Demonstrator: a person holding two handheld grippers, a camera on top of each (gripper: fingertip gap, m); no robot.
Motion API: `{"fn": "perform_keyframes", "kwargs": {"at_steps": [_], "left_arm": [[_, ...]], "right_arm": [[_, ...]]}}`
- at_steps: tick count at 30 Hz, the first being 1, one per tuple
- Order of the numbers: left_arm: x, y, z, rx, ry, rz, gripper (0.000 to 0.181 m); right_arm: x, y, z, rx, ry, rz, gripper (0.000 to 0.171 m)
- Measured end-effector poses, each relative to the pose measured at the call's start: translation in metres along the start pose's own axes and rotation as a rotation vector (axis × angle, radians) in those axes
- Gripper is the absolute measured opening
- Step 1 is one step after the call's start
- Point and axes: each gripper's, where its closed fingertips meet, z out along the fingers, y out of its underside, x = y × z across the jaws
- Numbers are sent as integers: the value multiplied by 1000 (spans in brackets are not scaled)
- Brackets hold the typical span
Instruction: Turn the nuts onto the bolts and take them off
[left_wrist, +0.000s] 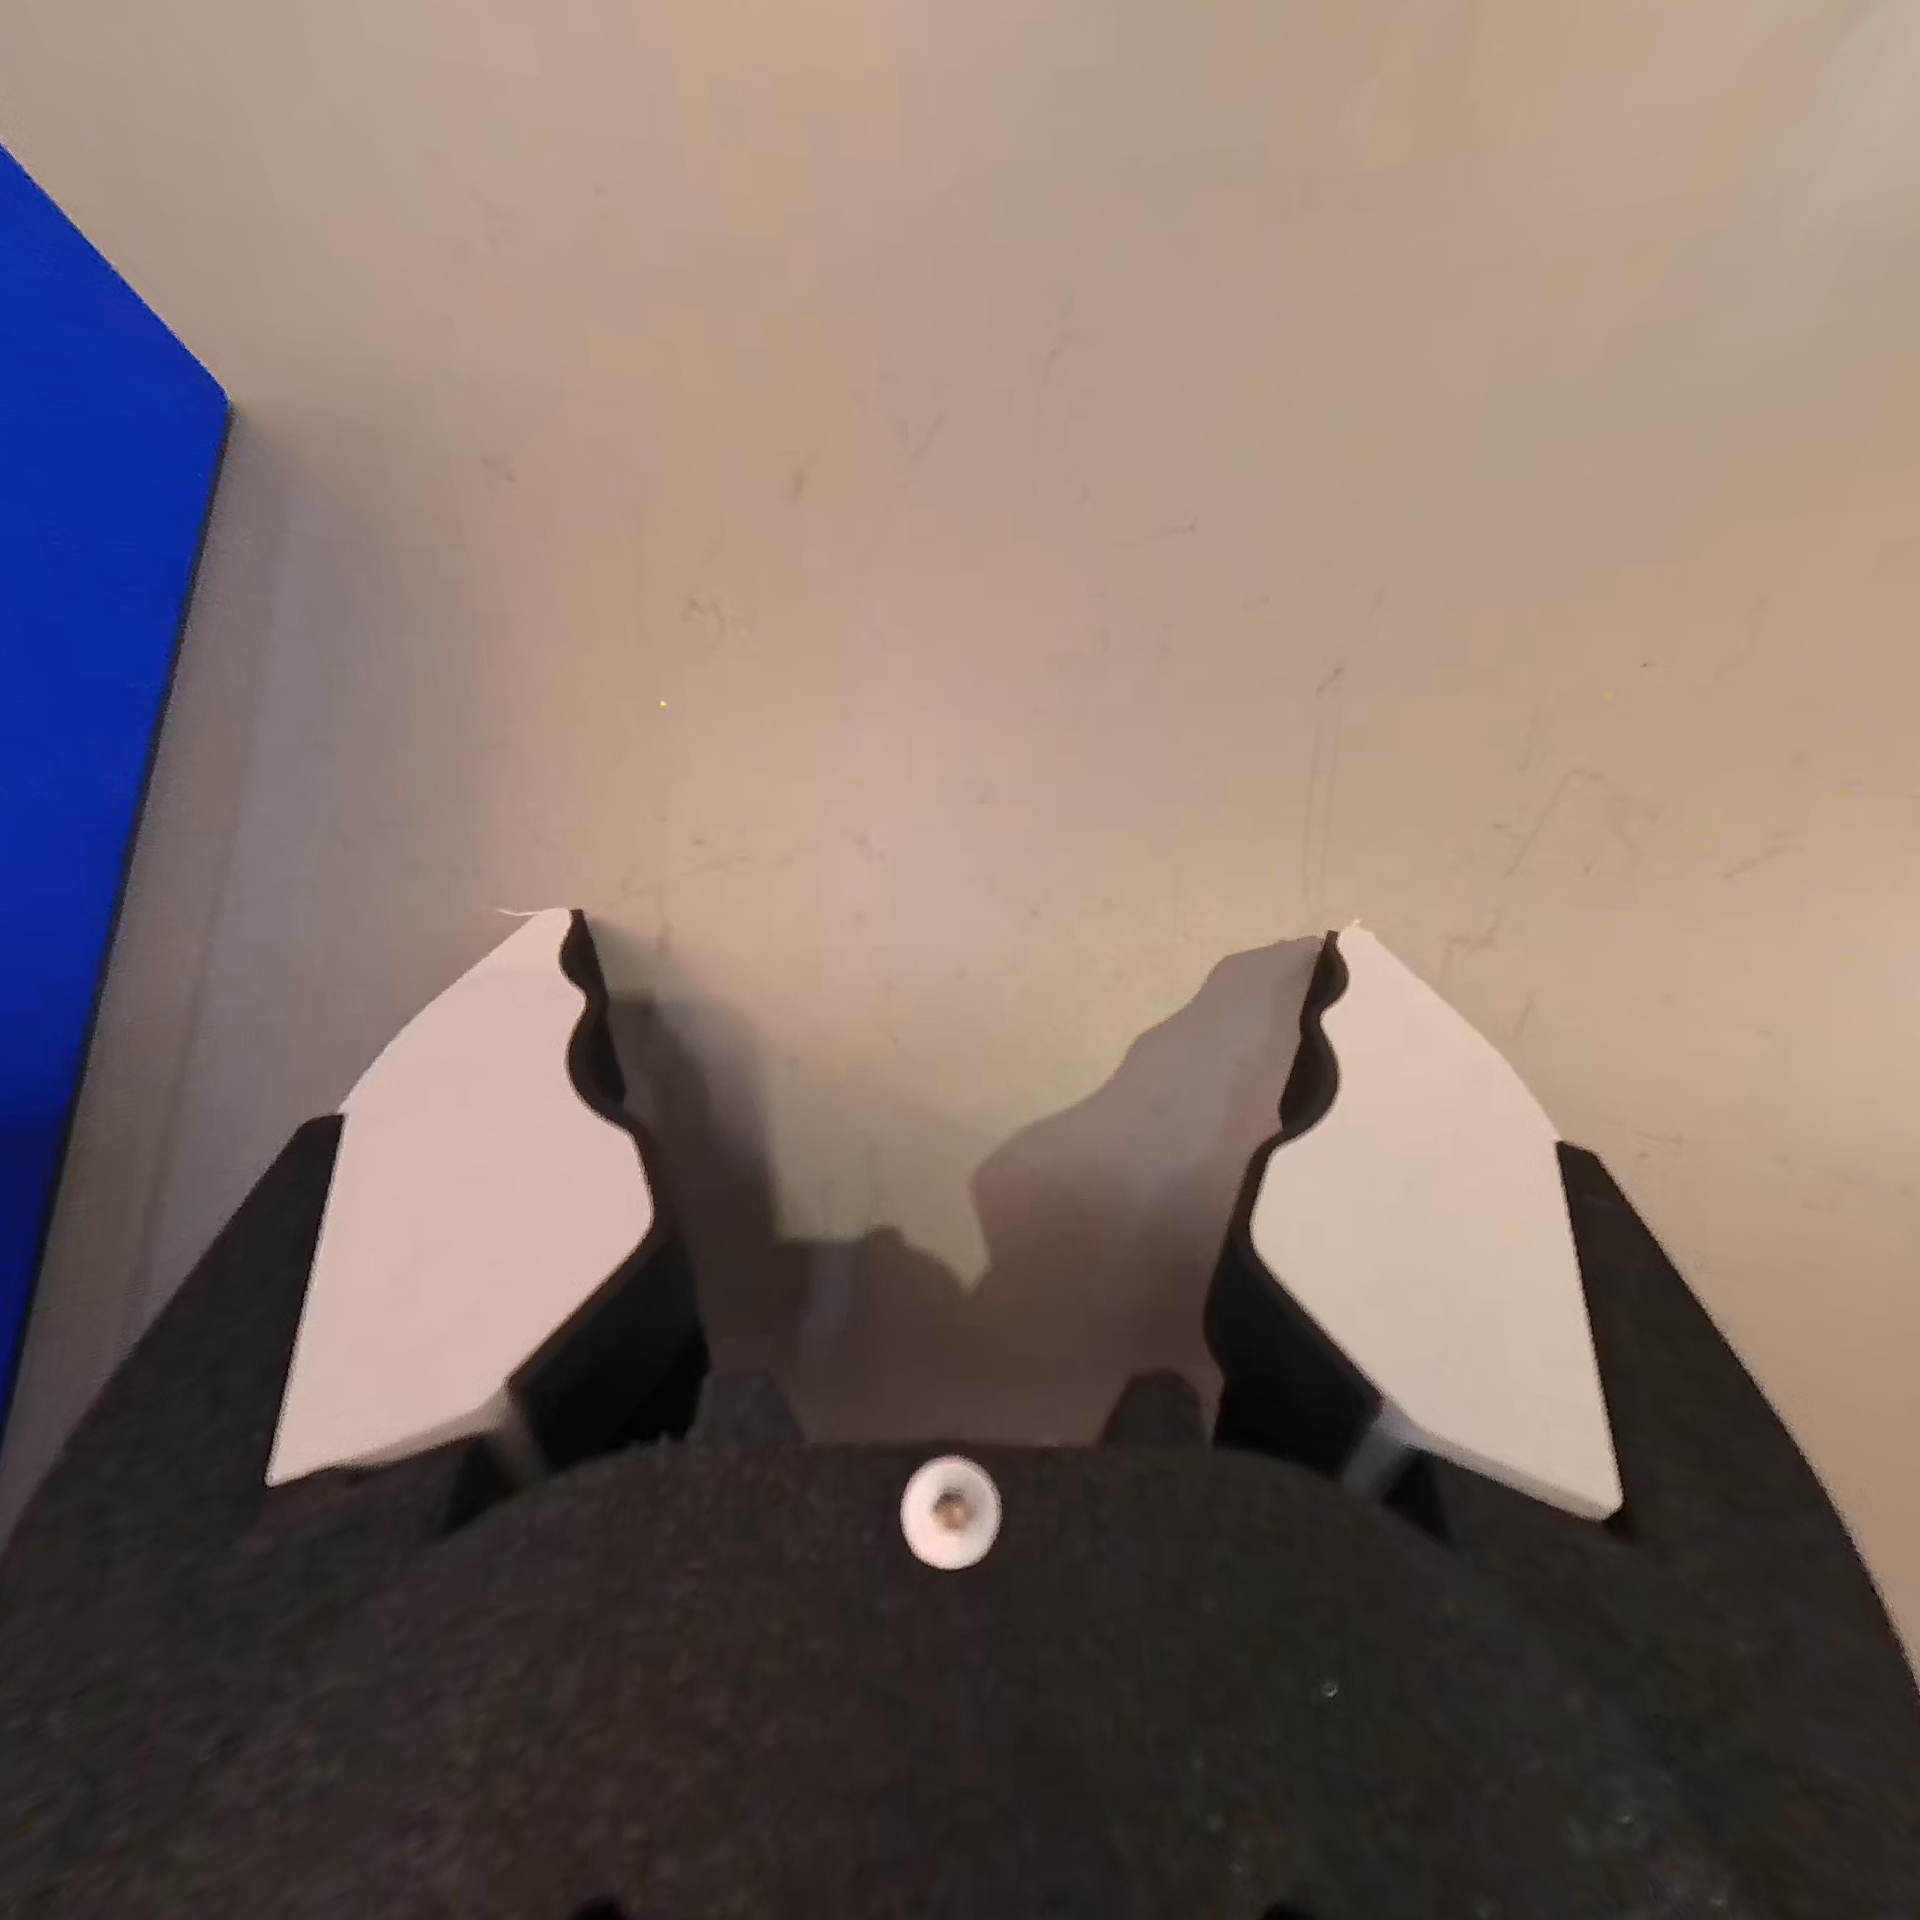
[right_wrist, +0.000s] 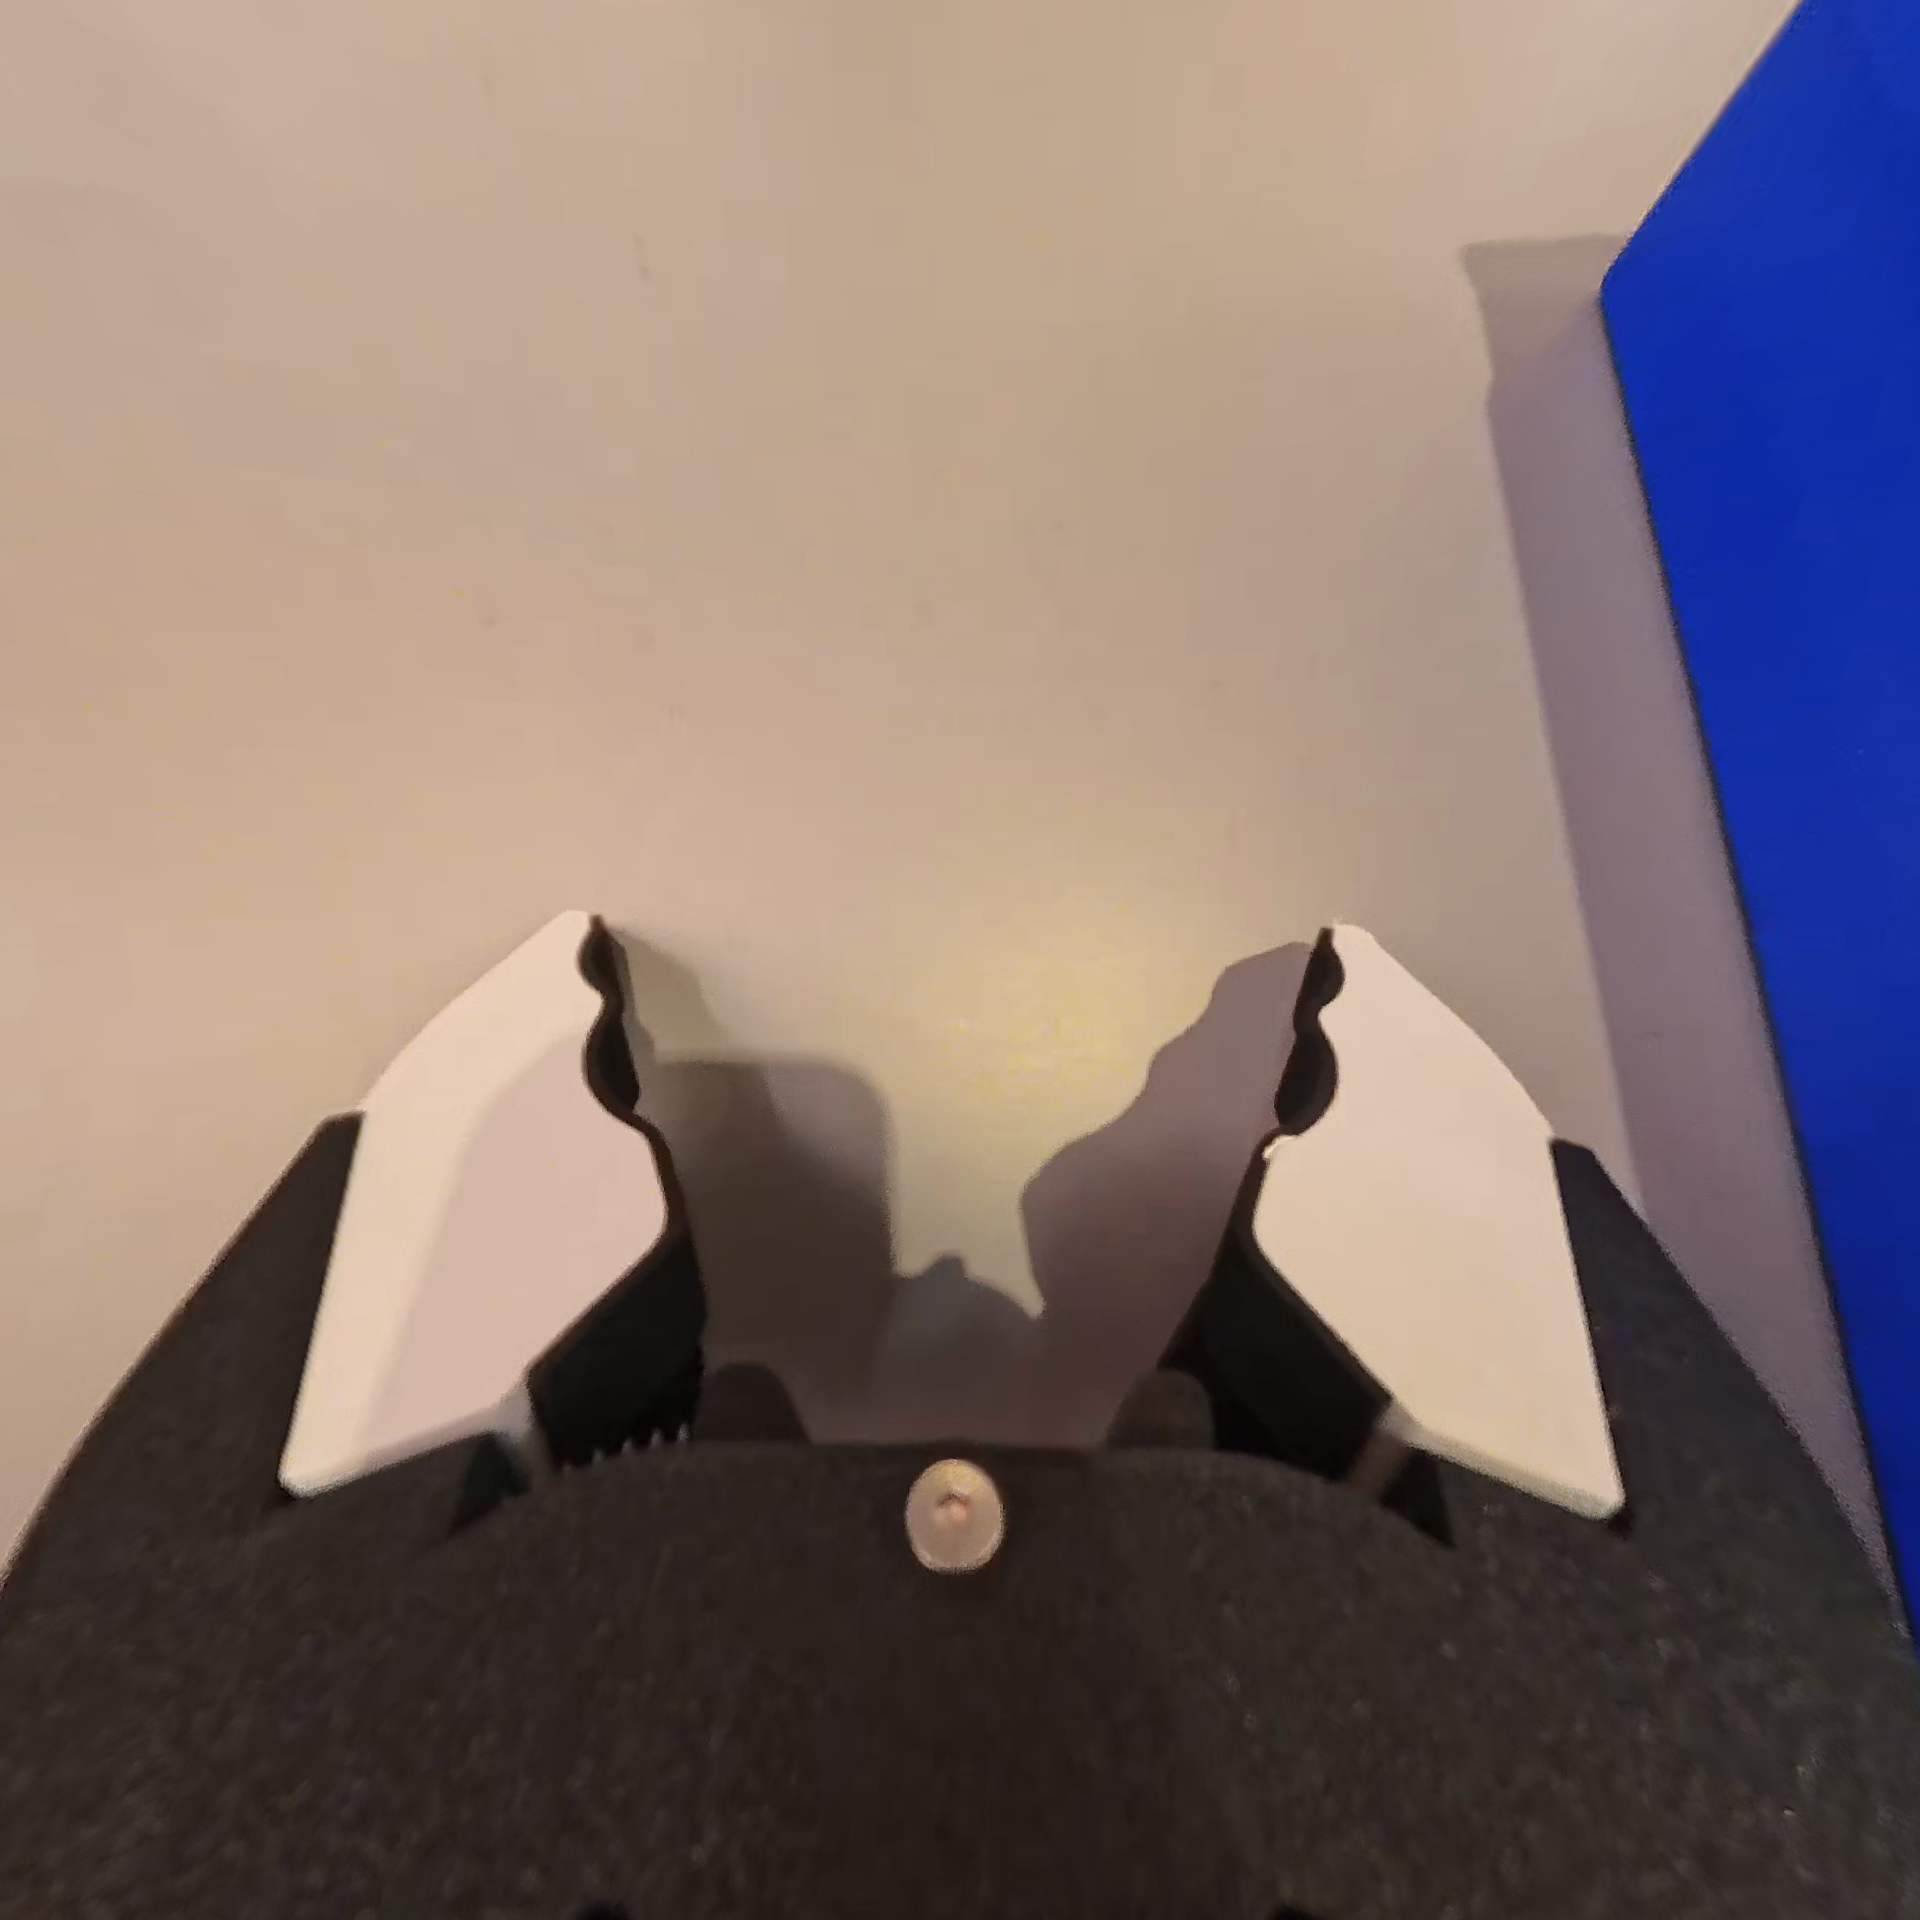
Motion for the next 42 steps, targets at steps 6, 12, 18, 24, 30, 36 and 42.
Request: {"fn": "perform_keyframes", "kwargs": {"at_steps": [6, 12, 18, 24, 30, 36, 42], "left_arm": [[0, 1, -1, 0, 11, 12, 125], [-1, 2, -1, 0, 10, 13, 125], [-1, 2, -1, -1, 10, 14, 126], [0, 2, -1, -4, 16, 21, 128], [1, 2, -1, -5, 16, 22, 128], [1, 2, -1, -5, 16, 22, 128], [1, 2, -1, -6, 18, 24, 130]], "right_arm": [[6, 6, 1, -29, -13, 44, 132], [5, 7, 1, -34, -21, 32, 135], [4, 7, 1, -37, -25, 27, 137], [4, 7, 1, -37, -25, 27, 137], [4, 7, 1, -37, -25, 27, 137], [4, 7, 1, -37, -25, 27, 137], [2, 8, 2, -43, -33, 18, 141]]}}
